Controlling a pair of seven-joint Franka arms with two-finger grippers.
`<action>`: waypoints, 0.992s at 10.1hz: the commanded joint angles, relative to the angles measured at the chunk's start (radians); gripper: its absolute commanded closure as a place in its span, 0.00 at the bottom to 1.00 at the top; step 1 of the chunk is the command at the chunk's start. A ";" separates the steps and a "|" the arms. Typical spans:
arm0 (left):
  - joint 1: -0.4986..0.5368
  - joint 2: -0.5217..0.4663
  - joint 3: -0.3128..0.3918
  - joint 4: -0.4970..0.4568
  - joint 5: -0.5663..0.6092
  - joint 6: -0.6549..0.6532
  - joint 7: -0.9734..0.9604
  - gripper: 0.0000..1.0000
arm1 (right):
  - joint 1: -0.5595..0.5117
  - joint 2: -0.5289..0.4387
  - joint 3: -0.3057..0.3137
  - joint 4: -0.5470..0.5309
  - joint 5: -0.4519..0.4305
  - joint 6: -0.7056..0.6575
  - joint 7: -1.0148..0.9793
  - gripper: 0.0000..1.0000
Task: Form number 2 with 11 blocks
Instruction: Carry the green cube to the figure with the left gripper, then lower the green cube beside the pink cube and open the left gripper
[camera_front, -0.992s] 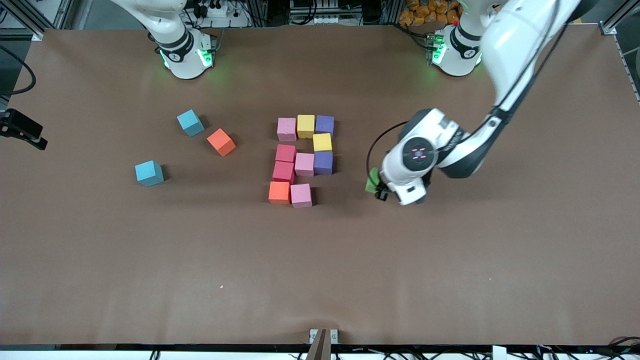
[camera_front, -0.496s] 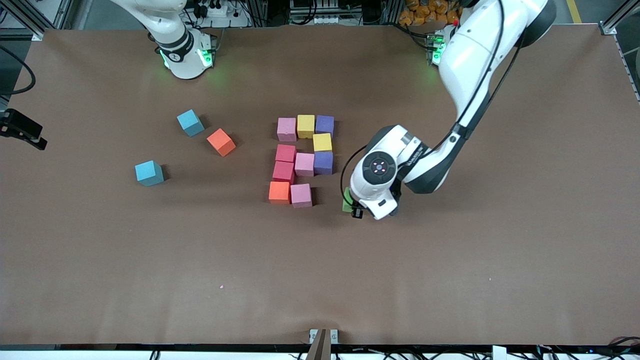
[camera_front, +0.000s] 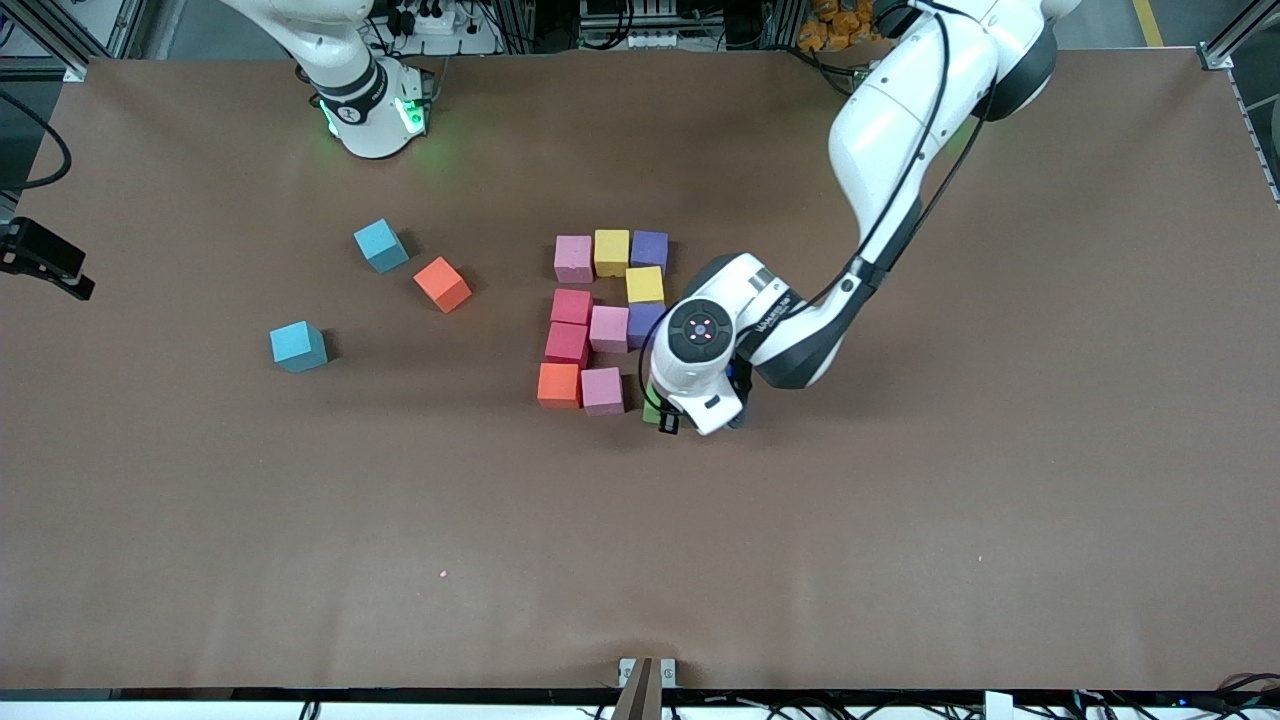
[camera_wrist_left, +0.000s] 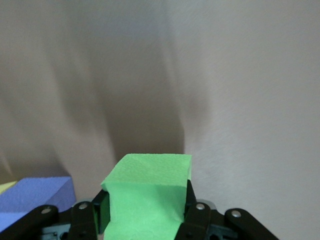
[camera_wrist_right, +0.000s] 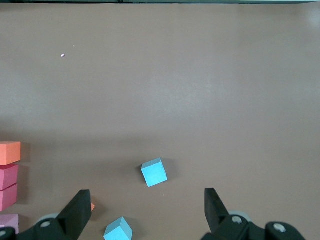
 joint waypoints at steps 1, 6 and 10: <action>-0.019 0.023 0.018 0.038 -0.047 -0.023 -0.010 1.00 | 0.005 0.001 -0.001 0.011 -0.010 -0.010 -0.006 0.00; -0.039 0.033 0.018 0.040 -0.049 -0.015 -0.007 1.00 | 0.005 0.001 -0.001 0.011 -0.010 -0.010 -0.004 0.00; -0.053 0.034 0.018 0.041 -0.047 0.055 0.001 1.00 | 0.005 0.001 -0.001 0.011 -0.010 -0.010 -0.004 0.00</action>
